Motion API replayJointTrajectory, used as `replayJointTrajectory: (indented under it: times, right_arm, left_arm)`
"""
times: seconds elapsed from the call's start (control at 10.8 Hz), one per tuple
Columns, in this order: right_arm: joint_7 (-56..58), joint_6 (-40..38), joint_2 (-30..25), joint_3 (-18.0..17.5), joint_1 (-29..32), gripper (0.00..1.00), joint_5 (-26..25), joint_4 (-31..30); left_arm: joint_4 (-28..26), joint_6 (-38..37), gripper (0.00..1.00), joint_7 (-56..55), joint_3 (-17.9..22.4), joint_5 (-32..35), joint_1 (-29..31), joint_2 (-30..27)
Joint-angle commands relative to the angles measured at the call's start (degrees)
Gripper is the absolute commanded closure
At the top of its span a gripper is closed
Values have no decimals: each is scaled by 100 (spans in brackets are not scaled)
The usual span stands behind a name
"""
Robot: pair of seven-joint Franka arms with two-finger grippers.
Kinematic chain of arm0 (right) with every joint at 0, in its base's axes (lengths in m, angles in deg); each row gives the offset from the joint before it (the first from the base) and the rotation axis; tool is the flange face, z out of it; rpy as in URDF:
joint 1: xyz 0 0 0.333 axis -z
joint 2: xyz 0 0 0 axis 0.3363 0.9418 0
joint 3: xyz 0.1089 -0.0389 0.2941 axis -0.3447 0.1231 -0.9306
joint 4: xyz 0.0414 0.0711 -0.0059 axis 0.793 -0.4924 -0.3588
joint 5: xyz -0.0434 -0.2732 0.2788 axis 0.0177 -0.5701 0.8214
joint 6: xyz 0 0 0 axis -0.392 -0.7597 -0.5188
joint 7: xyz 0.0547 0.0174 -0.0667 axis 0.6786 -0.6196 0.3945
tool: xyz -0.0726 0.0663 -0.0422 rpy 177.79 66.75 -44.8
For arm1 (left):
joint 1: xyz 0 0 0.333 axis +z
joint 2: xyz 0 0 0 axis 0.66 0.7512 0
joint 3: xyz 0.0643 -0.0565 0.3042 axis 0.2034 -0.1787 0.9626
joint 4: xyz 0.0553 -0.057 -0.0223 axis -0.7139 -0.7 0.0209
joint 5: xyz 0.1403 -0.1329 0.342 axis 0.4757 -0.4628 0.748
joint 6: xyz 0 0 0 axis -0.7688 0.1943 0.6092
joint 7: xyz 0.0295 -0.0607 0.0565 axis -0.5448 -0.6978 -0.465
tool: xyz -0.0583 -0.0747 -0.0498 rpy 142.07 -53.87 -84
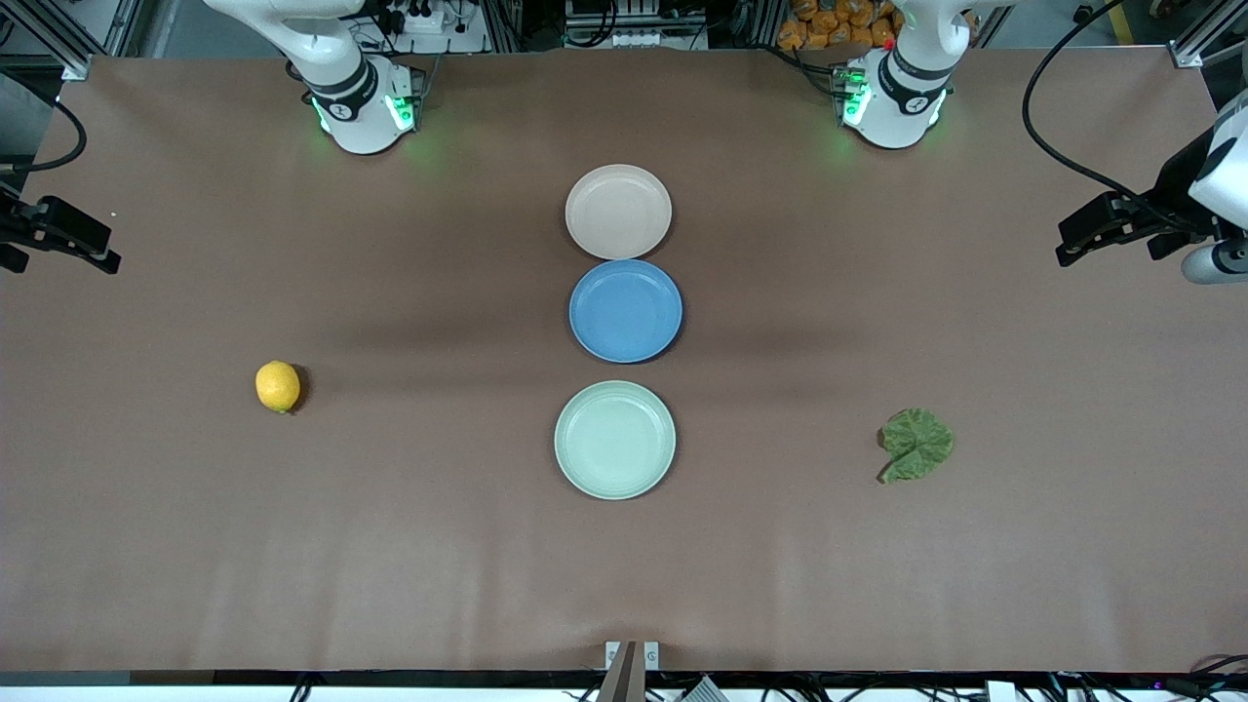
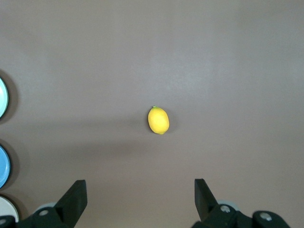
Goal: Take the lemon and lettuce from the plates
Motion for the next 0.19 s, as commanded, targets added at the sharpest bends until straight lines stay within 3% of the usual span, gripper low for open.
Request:
replayJointTrajectory:
  times: [0.0, 0.09]
  right_arm:
    - [-106, -108, 44, -69, 85, 0, -38, 139]
    - [-106, -117, 44, -69, 85, 0, -38, 139]
  left_arm:
    - [-44, 60, 0, 6, -20, -95, 29, -45]
    - [-44, 60, 0, 6, -20, -104, 29, -45]
